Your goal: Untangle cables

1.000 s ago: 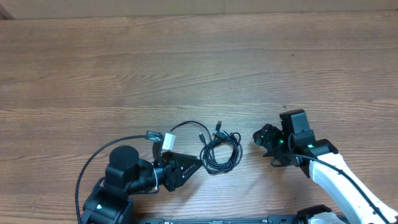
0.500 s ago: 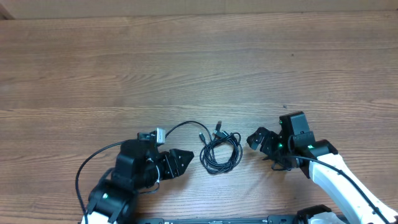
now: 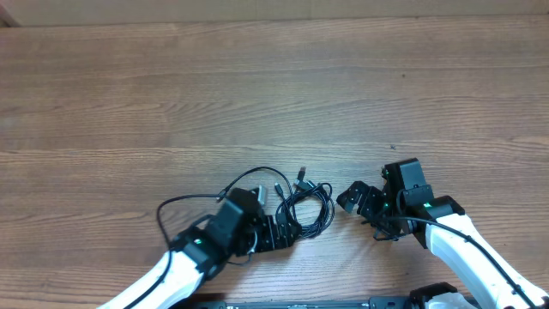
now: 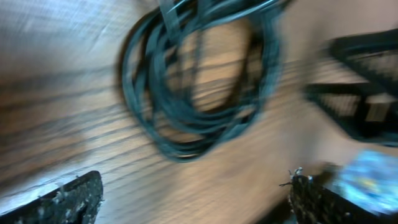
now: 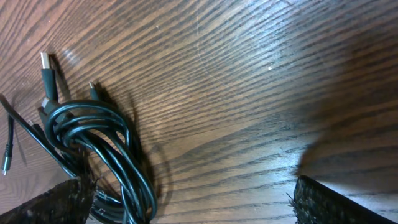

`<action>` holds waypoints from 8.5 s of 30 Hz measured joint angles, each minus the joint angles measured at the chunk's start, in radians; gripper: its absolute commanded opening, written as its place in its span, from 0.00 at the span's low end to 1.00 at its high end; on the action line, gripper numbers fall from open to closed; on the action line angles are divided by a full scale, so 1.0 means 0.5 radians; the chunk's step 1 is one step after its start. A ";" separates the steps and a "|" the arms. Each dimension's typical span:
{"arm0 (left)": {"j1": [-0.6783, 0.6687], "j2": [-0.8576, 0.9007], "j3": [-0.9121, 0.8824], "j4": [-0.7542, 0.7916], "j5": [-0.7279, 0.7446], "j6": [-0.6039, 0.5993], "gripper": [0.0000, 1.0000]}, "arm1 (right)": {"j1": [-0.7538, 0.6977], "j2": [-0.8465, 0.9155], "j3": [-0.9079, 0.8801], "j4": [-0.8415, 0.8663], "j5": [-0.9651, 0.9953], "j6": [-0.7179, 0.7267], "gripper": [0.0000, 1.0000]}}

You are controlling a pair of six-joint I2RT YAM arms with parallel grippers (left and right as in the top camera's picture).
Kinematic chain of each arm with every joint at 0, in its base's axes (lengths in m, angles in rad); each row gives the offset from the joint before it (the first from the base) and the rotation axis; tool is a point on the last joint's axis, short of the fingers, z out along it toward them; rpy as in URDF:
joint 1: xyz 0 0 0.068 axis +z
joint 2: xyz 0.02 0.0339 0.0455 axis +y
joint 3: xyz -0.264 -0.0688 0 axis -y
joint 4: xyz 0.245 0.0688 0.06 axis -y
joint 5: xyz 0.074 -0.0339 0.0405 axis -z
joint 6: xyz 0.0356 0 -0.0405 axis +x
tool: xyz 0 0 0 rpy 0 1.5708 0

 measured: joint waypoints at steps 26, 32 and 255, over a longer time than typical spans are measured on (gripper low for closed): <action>-0.133 0.884 0.713 -0.405 -0.492 -0.043 0.38 | 0.000 0.000 -0.001 0.057 -0.001 0.003 1.00; -0.133 0.986 0.794 -0.388 -0.456 -0.046 0.04 | 0.000 0.000 -0.001 0.056 -0.001 0.002 1.00; 0.523 0.222 1.485 -1.650 -0.009 1.891 0.04 | 0.973 -0.657 -0.013 0.910 -0.005 -0.850 0.51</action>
